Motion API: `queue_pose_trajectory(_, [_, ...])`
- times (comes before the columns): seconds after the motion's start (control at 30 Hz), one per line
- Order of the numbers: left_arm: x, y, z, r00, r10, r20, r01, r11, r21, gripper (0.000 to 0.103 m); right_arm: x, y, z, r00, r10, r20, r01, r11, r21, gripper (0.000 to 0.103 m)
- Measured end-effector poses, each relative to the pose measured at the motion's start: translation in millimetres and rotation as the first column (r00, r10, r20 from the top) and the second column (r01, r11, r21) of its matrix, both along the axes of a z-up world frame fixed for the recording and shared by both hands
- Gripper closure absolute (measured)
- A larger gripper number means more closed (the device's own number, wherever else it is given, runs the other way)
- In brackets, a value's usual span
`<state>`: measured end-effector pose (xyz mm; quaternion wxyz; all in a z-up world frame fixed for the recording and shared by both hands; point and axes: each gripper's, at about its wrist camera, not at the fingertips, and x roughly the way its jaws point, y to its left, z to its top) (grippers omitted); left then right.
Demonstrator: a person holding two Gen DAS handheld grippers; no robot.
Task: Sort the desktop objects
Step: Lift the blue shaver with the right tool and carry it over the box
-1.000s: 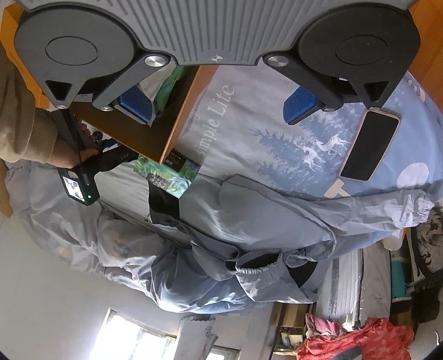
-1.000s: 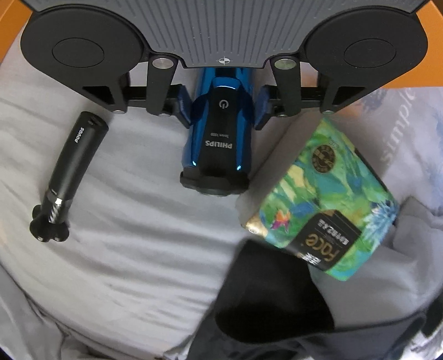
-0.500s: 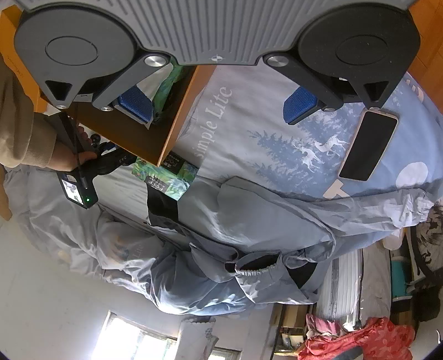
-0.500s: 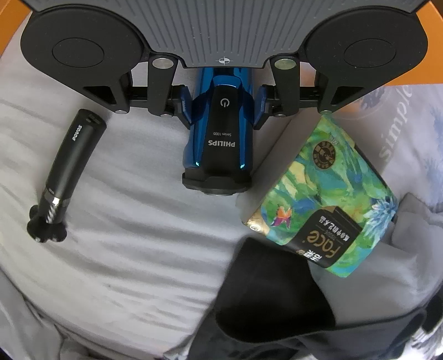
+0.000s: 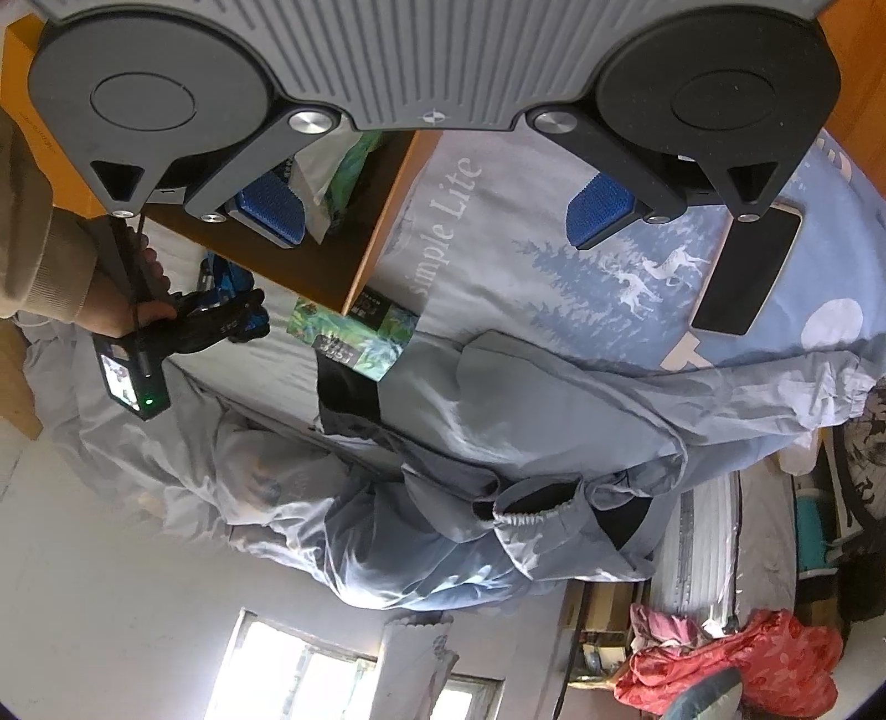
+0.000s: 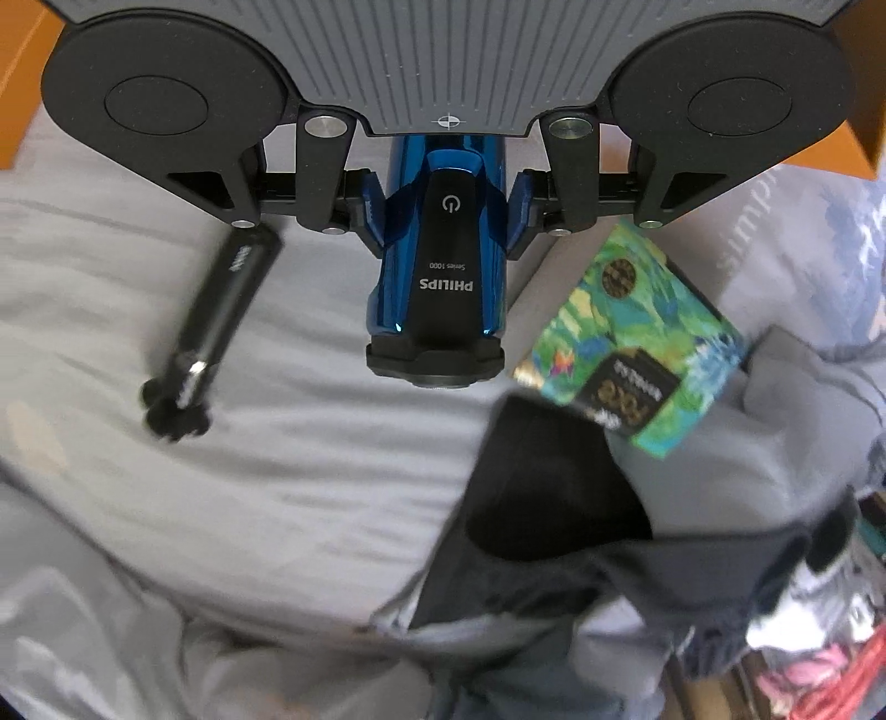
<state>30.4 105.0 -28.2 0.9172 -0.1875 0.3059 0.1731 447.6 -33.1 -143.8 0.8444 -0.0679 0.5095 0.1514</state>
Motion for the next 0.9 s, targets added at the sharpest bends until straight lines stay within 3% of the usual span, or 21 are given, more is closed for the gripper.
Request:
queue_pose_trajectory(0.47, [-13,-11,32,0.992,-0.036,0.12,0.032,0.999,0.035,0.0,-53,-18,117,0.98,-0.028,0.196,0.012,0.997,0.08,0.057])
queue_pose_trajectory(0.9, [-25,-12,50,0.979,-0.055,0.195,0.048,0.998,0.04,0.0,-155,-40,199,0.948,-0.03,0.316,-0.02,0.988,0.153,0.057])
